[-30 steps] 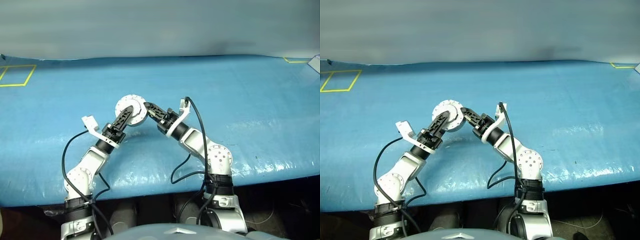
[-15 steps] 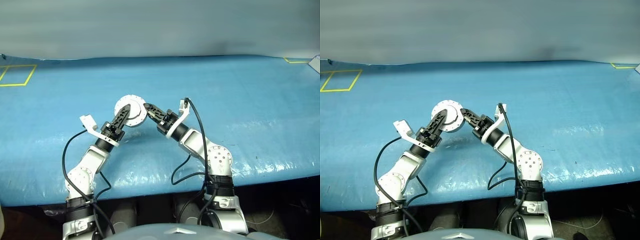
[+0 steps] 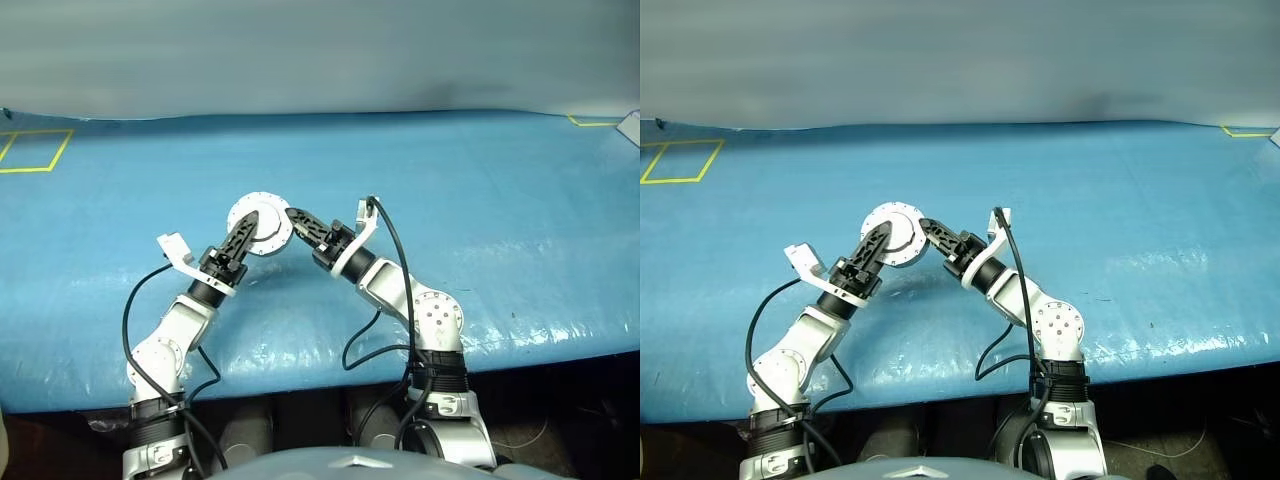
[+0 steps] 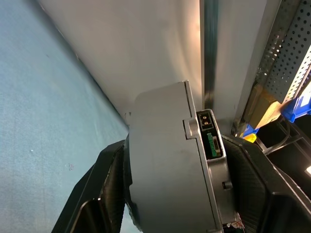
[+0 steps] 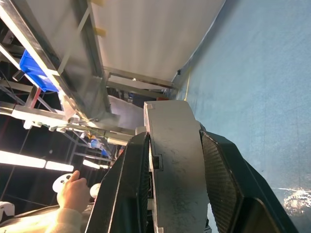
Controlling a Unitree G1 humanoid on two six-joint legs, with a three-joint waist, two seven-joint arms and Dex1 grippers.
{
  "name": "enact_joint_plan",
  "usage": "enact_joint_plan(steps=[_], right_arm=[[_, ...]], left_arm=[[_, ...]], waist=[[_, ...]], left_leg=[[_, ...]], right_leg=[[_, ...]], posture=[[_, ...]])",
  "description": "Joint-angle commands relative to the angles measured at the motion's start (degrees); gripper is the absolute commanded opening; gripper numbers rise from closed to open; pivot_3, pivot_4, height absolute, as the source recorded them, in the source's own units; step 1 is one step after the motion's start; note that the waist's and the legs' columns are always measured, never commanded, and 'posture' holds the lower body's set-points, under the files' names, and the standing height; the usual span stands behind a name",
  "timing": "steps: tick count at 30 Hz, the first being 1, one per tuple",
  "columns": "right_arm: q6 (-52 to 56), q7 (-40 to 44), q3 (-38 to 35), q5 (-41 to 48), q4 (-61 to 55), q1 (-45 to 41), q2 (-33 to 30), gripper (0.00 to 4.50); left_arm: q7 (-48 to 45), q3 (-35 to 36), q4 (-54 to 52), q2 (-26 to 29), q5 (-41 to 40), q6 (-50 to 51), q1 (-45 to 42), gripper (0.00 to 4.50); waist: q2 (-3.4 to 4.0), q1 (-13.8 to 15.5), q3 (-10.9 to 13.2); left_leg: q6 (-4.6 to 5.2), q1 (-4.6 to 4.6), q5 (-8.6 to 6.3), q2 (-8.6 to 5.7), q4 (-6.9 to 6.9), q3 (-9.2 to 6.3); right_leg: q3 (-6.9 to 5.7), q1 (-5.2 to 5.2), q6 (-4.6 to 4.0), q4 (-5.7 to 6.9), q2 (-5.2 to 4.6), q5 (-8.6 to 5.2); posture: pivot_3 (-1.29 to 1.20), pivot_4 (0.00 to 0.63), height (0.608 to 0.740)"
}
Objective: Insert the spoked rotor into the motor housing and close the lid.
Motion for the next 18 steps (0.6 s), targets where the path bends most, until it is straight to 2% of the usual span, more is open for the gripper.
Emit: enact_joint_plan(steps=[1, 11, 17, 18], right_arm=[[-0.5, 1.5, 1.9, 0.9, -2.9, 0.3, 3.3, 1.28], [-0.3, 3.6, 2.2, 0.2, -2.8, 0.1, 2.7, 1.28], [-1.5, 4.1, 2.4, -3.1, -3.9, 0.0, 2.5, 3.15], [-2.1, 4.0, 1.9, -3.4, -3.8, -0.1, 2.7, 3.15]], left_arm=[[-1.9, -2.5, -2.1, -0.6, -0.6, 1.3, -0.3, 2.64], [-0.1, -2.6, -2.3, -0.2, -0.2, 1.5, 0.1, 2.62], [1.8, -0.8, -1.8, -1.1, 1.1, -1.5, -0.2, 2.62], [2.3, -0.4, -1.4, -1.3, 1.4, -2.1, -0.2, 2.62]], waist=[[0.00, 0.0, 0.0], [0.00, 0.0, 0.0], [0.00, 0.0, 0.0], [0.00, 0.0, 0.0]], left_leg=[[0.00, 0.00, 0.00, 0.00, 0.00, 0.00], [0.00, 0.00, 0.00, 0.00, 0.01, 0.00], [0.00, 0.00, 0.00, 0.00, 0.01, 0.00], [0.00, 0.00, 0.00, 0.00, 0.01, 0.00]], right_leg=[[0.00, 0.00, -0.01, 0.00, 0.00, 0.00], [0.00, 0.00, -0.01, 0.00, 0.00, 0.00], [0.00, 0.00, -0.01, 0.01, 0.00, 0.00], [0.00, 0.00, -0.01, 0.01, 0.00, 0.01]], posture=[[0.00, 0.150, 0.740], [0.00, 0.150, 0.740], [0.00, 0.150, 0.740], [0.00, 0.150, 0.740]])
